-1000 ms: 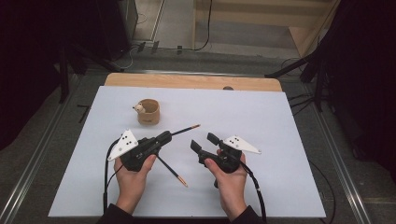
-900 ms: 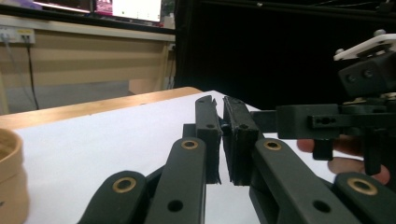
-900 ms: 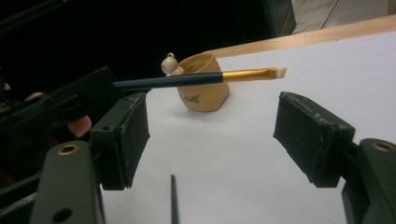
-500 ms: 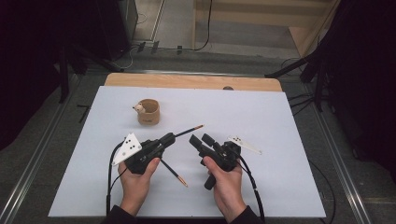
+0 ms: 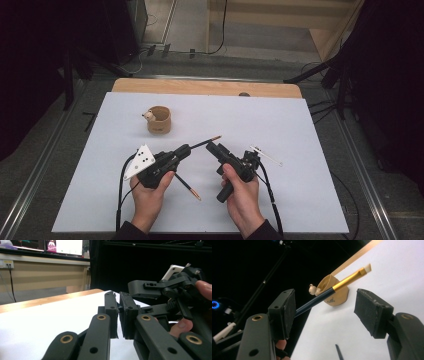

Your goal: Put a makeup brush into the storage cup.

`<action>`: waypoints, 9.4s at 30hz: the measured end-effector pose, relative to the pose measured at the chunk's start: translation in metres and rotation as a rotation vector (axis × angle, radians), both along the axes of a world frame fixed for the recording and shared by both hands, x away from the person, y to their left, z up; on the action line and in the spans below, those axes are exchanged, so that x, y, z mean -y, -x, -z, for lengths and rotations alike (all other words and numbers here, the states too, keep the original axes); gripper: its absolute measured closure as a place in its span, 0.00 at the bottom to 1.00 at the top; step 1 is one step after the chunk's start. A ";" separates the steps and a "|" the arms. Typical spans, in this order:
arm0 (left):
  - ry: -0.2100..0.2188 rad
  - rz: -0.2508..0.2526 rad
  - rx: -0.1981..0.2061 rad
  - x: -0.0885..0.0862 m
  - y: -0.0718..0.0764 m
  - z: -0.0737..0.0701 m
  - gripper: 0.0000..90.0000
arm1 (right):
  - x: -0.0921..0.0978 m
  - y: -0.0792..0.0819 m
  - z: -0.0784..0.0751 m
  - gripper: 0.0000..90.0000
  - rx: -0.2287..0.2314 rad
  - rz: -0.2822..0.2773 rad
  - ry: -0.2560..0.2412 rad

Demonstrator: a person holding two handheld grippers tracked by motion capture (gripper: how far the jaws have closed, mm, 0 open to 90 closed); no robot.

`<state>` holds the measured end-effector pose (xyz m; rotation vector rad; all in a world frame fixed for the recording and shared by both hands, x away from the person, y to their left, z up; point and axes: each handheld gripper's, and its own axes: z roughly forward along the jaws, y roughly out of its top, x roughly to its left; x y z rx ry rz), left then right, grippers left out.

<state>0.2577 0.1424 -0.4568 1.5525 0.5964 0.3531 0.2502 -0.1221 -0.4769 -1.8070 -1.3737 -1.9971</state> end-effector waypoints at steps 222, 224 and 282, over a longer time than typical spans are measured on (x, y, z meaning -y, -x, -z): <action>-0.042 -0.182 -0.128 -0.058 -0.082 -0.045 0.94 | 0.180 0.045 0.017 0.00 0.396 0.094 0.780; -0.042 -0.189 -0.124 -0.059 -0.085 -0.047 0.94 | 0.181 0.045 0.017 0.00 0.396 0.095 0.779; -0.128 -0.386 -0.150 -0.033 -0.155 -0.006 0.94 | 0.180 0.045 0.023 0.00 0.380 0.078 0.768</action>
